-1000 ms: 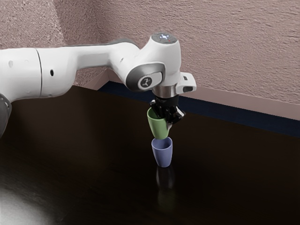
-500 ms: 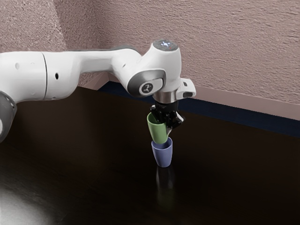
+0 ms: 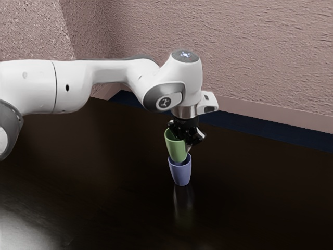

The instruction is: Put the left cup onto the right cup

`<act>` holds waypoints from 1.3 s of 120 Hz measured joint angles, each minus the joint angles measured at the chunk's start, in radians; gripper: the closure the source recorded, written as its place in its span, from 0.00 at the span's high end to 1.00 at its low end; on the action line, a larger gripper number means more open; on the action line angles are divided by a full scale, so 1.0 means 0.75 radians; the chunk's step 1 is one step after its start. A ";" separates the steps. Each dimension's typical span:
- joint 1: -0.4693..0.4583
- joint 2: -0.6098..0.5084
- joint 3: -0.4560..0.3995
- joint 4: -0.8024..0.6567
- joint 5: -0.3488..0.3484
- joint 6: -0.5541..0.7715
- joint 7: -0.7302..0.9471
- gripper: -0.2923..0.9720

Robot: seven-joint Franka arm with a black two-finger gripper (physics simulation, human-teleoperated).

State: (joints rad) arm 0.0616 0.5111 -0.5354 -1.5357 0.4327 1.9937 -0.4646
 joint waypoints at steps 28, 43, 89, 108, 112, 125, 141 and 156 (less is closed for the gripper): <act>0.000 0.016 0.000 -0.002 0.002 0.011 -0.011 0.15; 0.000 0.021 0.000 -0.002 0.002 0.014 -0.016 0.15; 0.000 0.044 0.000 -0.003 0.000 0.033 -0.026 0.15; 0.000 0.049 0.000 -0.003 -0.006 0.036 -0.026 0.22; 0.000 0.049 0.000 -0.004 -0.008 0.036 -0.025 0.25; 0.000 0.051 0.000 -0.004 -0.013 0.038 -0.023 0.40; 0.000 0.052 -0.001 -0.004 -0.017 0.038 -0.022 0.57; 0.000 0.053 -0.001 -0.004 -0.019 0.039 -0.020 0.66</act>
State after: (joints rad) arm 0.0615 0.5512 -0.5365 -1.5386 0.4181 2.0228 -0.4799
